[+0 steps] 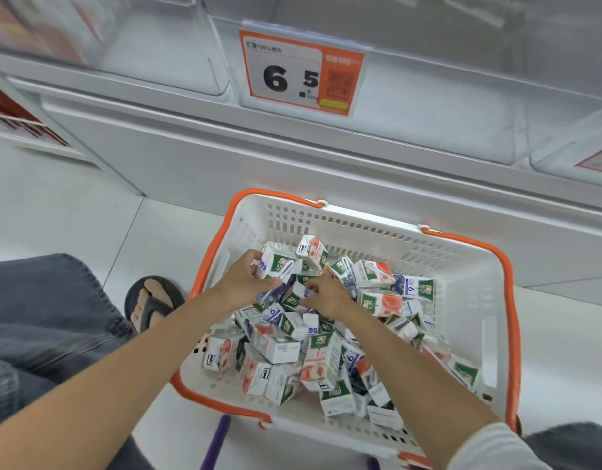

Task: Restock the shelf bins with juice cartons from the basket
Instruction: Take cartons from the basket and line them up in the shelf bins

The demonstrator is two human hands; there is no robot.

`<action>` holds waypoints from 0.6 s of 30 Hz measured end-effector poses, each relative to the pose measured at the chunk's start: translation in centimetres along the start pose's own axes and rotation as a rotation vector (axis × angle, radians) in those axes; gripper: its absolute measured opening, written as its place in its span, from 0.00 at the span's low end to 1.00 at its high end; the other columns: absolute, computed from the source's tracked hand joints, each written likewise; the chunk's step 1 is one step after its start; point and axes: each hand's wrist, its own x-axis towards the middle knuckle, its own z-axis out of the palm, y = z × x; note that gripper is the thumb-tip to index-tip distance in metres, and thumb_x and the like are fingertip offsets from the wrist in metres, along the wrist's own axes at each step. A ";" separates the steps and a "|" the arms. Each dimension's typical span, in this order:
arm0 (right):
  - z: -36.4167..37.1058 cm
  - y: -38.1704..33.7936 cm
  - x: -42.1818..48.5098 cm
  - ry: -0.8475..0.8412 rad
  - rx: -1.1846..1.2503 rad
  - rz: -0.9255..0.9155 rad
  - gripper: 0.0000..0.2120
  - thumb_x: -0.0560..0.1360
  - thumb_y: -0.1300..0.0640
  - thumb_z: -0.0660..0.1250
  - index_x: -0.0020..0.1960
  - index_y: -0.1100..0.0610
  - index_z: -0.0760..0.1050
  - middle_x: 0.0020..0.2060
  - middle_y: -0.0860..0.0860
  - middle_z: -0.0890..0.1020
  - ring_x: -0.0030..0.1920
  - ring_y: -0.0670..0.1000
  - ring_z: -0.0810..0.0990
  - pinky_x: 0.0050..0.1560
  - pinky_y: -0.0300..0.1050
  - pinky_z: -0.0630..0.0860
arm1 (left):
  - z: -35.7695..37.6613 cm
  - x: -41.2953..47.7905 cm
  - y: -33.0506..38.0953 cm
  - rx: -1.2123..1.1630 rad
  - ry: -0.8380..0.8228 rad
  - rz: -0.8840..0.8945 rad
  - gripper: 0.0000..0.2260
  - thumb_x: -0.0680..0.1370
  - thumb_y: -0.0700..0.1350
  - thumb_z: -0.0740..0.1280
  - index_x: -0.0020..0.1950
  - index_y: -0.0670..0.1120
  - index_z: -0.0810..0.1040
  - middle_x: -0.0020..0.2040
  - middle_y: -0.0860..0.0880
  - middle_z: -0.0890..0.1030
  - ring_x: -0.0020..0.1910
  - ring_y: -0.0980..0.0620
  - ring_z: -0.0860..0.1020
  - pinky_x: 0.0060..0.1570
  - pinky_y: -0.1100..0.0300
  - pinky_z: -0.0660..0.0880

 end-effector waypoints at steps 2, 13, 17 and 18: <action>-1.3 0.1 -1.0 0.052 0.097 -0.028 0.17 0.76 0.54 0.71 0.62 0.58 0.76 0.50 0.50 0.72 0.52 0.53 0.74 0.50 0.41 0.71 | -0.3 -0.1 0.4 -0.034 0.005 0.038 0.21 0.75 0.38 0.71 0.65 0.50 0.68 0.50 0.50 0.83 0.43 0.53 0.83 0.38 0.60 0.80; -13.2 -7.7 -10.8 0.123 0.807 -0.289 0.14 0.74 0.59 0.72 0.58 0.52 0.77 0.52 0.53 0.85 0.51 0.53 0.85 0.50 0.45 0.81 | -0.5 -3.7 7.1 -0.327 -0.119 0.124 0.39 0.67 0.61 0.72 0.73 0.54 0.60 0.62 0.45 0.78 0.56 0.47 0.81 0.56 0.49 0.79; -14.0 -11.2 -13.4 0.159 0.766 -0.352 0.14 0.73 0.61 0.73 0.56 0.56 0.76 0.56 0.54 0.80 0.50 0.53 0.85 0.48 0.47 0.82 | -0.1 -6.5 10.0 -0.270 -0.282 0.244 0.42 0.61 0.52 0.79 0.71 0.50 0.63 0.53 0.44 0.84 0.51 0.43 0.83 0.52 0.53 0.80; -14.4 -12.0 -14.0 0.155 0.753 -0.368 0.15 0.73 0.62 0.73 0.58 0.55 0.75 0.57 0.55 0.79 0.50 0.52 0.84 0.47 0.47 0.82 | -0.1 -7.2 10.6 -0.262 -0.291 0.278 0.40 0.62 0.46 0.80 0.70 0.50 0.64 0.51 0.41 0.85 0.48 0.42 0.84 0.49 0.54 0.81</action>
